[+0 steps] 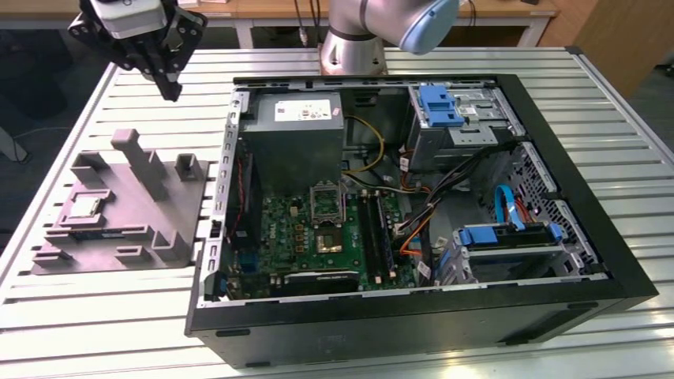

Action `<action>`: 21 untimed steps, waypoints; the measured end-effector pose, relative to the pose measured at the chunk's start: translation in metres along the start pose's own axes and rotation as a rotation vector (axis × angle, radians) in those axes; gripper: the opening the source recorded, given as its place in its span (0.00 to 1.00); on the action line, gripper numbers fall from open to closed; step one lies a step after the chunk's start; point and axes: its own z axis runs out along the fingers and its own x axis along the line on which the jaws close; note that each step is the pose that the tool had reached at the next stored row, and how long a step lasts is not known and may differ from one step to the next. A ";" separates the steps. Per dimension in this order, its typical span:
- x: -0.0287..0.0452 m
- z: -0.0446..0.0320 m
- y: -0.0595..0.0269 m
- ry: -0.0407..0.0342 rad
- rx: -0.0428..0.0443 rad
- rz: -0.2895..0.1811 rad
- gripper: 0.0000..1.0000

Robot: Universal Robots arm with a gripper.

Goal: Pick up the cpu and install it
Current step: 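Reach for the cpu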

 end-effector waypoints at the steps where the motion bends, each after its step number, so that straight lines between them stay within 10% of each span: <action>1: 0.0006 0.0000 0.0000 0.0000 0.0000 0.000 0.11; 21: 0.0125 -0.0001 -0.0009 0.0000 0.0000 0.000 0.11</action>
